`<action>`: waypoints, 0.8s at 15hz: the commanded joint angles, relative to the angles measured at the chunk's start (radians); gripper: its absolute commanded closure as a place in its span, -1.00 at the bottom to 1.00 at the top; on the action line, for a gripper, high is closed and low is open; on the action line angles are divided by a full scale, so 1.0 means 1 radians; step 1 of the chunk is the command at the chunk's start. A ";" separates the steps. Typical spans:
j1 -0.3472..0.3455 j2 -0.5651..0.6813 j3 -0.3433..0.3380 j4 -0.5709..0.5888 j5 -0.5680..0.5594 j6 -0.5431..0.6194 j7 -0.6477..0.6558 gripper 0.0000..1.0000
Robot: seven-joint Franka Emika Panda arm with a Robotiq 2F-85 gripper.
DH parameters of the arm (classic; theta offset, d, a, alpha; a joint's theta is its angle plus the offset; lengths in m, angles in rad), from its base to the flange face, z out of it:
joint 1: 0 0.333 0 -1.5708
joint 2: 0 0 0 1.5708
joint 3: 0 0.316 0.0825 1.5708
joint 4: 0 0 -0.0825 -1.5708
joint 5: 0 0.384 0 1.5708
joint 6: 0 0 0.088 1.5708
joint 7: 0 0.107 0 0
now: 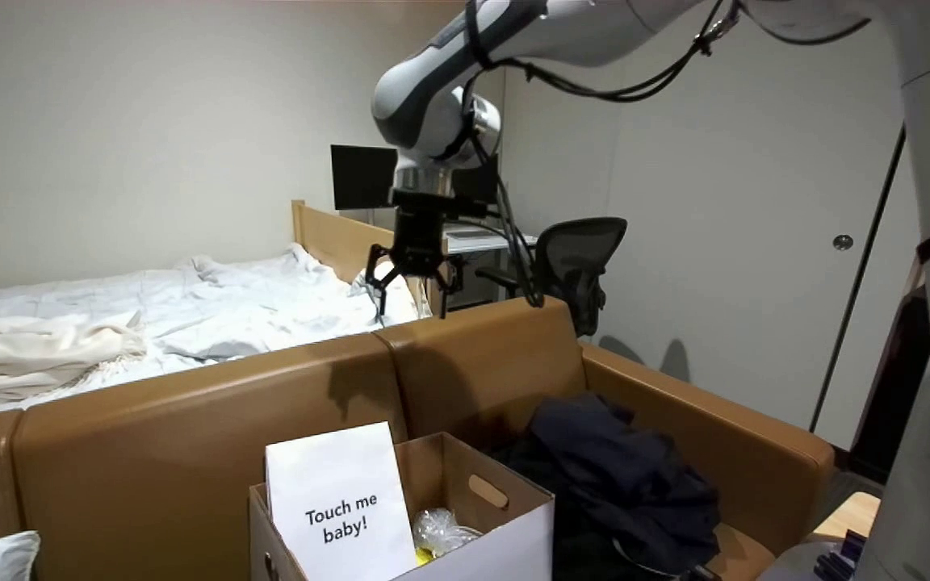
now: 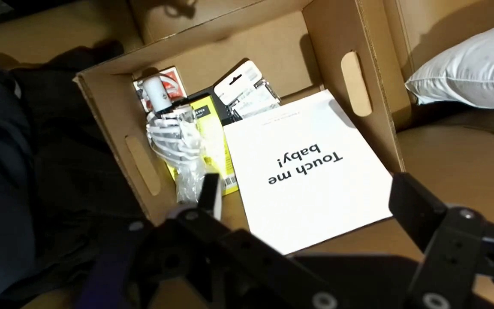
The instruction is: Remove the black jersey and white paper bag out of the box
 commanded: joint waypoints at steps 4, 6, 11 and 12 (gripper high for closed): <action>0.044 0.084 0.003 0.055 0.001 0.058 0.073 -1.00; 0.037 0.084 0.015 0.021 0.101 0.173 0.110 -1.00; 0.056 0.143 0.041 -0.054 0.282 0.274 0.237 -1.00; 0.061 0.119 0.032 -0.103 0.287 0.304 0.275 -1.00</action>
